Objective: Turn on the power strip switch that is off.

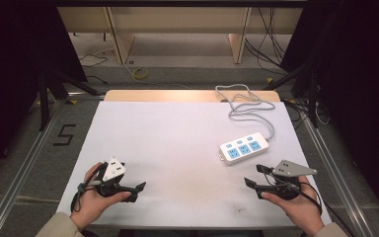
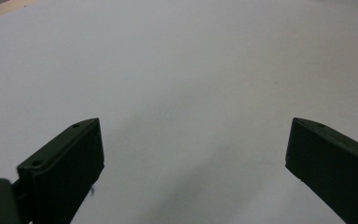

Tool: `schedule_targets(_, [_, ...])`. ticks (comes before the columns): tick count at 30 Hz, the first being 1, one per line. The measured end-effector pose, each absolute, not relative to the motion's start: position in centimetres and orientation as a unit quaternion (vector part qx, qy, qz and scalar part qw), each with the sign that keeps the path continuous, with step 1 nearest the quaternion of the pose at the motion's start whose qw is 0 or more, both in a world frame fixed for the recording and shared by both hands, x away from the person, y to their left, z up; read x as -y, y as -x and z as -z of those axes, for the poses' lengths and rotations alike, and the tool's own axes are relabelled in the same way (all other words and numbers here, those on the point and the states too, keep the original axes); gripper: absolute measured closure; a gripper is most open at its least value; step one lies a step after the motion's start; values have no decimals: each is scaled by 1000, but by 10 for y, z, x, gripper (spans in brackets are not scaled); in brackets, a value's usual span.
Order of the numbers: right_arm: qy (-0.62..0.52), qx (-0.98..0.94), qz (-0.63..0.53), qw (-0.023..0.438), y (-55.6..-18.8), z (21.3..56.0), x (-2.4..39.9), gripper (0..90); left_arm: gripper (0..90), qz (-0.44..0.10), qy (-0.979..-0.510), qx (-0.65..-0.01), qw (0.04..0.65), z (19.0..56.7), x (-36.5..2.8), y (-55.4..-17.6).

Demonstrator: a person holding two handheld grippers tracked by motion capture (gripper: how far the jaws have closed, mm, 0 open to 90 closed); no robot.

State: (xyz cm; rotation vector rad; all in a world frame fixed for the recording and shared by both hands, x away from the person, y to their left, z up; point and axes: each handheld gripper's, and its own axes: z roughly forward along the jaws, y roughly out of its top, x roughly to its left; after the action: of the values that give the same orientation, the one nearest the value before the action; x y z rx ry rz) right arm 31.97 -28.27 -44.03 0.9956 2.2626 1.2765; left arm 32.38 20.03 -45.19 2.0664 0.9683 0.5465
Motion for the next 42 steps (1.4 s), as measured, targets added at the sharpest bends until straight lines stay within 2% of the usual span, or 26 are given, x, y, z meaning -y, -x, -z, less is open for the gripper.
schedule_targets(2, [-353,-803,-446,178,-320,441,282,407,41,-216,-812,-380,387,452,-201,-324])
schedule_targets(3, [-357,-806,-438,177,-320,441,283,452,42,-218,-812,-378,387,451,-201,-324])
schedule_targets(4, [-357,-806,-438,177,-320,441,283,452,43,-218,-812,-378,387,451,-201,-324])
schedule_targets(14, [-372,-809,-414,192,-319,437,285,779,52,-219,-812,-380,385,452,-200,-325])
schedule_targets(19, [-374,-813,-401,196,-319,436,285,889,56,-220,-812,-379,385,452,-199,-325])
schedule_targets(42, [-393,-803,-397,206,-325,431,287,900,59,-222,-815,-374,383,451,-199,-325])
